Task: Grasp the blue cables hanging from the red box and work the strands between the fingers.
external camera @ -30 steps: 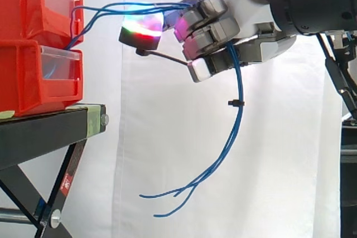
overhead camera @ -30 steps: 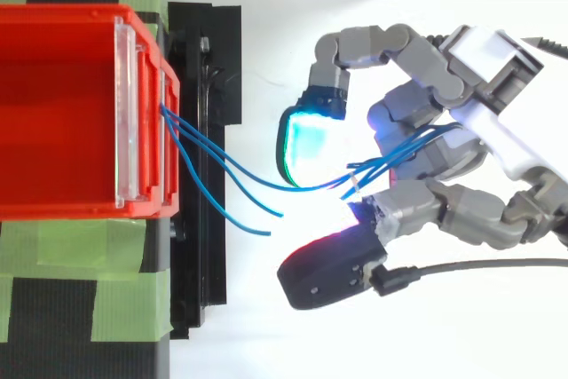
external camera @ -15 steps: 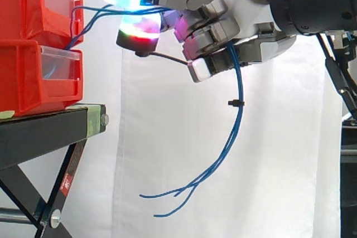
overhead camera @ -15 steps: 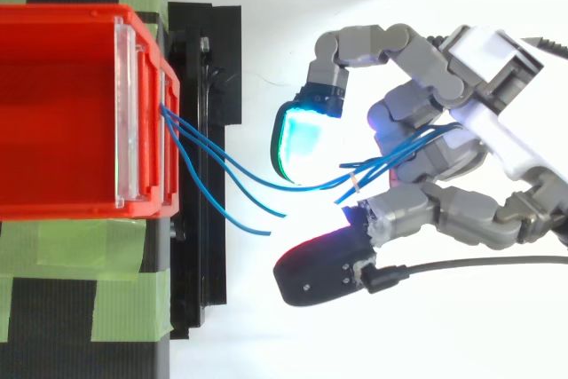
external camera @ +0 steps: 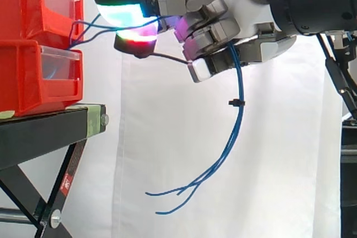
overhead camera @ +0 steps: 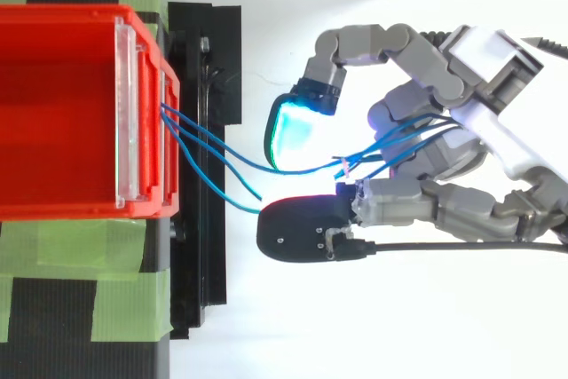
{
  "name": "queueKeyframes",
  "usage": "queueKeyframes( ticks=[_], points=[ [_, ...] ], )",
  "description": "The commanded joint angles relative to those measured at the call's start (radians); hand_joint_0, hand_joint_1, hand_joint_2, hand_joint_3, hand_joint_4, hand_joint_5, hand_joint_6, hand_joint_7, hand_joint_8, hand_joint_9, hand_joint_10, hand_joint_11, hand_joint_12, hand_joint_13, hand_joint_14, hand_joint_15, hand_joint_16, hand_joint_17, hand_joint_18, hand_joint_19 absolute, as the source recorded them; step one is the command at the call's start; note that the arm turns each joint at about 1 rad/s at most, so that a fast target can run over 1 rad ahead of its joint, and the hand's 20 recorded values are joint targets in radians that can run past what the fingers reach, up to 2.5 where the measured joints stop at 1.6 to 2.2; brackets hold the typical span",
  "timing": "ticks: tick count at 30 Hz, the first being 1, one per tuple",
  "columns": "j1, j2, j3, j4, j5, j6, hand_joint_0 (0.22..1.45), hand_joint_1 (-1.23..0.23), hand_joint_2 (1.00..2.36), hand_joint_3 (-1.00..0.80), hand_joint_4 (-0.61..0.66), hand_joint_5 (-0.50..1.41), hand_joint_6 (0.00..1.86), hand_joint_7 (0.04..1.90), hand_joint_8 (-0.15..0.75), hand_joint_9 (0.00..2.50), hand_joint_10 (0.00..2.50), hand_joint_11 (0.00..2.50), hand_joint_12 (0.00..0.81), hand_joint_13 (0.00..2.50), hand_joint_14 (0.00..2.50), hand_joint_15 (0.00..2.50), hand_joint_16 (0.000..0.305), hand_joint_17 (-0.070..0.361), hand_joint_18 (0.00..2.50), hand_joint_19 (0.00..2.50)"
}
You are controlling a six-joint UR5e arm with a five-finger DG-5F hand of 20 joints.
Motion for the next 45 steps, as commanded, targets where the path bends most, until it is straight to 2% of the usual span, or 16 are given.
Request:
queueKeyframes(
  ticks=[1,3,7,9,12,19,23,30,37,45],
  points=[
    [0.000,0.000,0.000,0.001,0.000,0.000,0.78,-0.69,1.01,-0.81,0.21,-0.03,0.74,1.32,0.445,1.77,2.50,2.50,0.688,2.06,2.50,1.81,0.238,0.178,2.50,0.72],
    [0.000,0.000,0.000,-0.001,0.000,0.000,0.75,-0.71,1.00,-1.00,0.22,-0.05,0.76,1.30,0.445,1.77,2.50,2.50,0.688,2.06,2.50,1.81,0.238,0.178,2.50,0.72],
    [0.000,0.000,0.000,-0.001,0.000,0.000,0.73,-0.72,1.00,-1.00,0.23,-0.08,0.81,1.27,0.445,1.77,2.50,2.50,0.688,2.06,2.50,1.81,0.238,0.178,2.50,0.72],
    [-0.002,0.000,0.000,-0.001,0.000,0.000,0.77,-0.73,1.00,-1.00,0.22,-0.08,0.82,1.27,0.445,1.77,2.50,2.50,0.688,2.06,2.50,1.81,0.238,0.178,2.50,0.72],
    [-0.002,0.000,0.000,-0.001,0.000,0.000,0.81,-0.74,1.00,-0.89,0.21,-0.08,0.82,1.27,0.445,1.77,2.50,2.50,0.688,2.06,2.50,1.81,0.238,0.178,2.50,0.72],
    [-0.002,0.000,0.000,0.001,0.000,0.000,0.86,-0.75,1.01,-0.84,0.21,-0.12,0.89,1.24,0.445,1.77,2.50,2.50,0.688,2.06,2.50,1.81,0.238,0.178,2.50,0.72],
    [-0.002,0.000,0.000,0.002,0.000,0.000,0.88,-0.70,1.01,-0.74,0.24,-0.13,1.05,1.15,0.445,1.77,2.50,2.50,0.688,2.06,2.50,1.81,0.238,0.178,2.50,0.72],
    [-0.002,0.000,0.000,0.002,0.000,0.000,0.90,-0.55,1.01,-0.74,0.27,-0.12,1.29,1.13,0.445,1.77,2.50,2.50,0.688,2.06,2.50,1.81,0.238,0.178,2.50,0.72],
    [0.000,0.000,0.000,0.011,0.000,0.005,0.91,-0.49,1.01,-0.76,0.28,-0.08,1.33,1.15,0.445,1.77,2.50,2.50,0.688,2.06,2.50,1.81,0.238,0.178,2.50,0.72],
    [-0.002,0.000,0.000,0.036,0.020,0.005,0.89,-0.55,1.02,-0.56,0.26,-0.06,1.35,1.13,0.445,1.77,2.50,2.50,0.688,2.06,2.50,1.81,0.238,0.178,2.50,0.72]
  ],
)
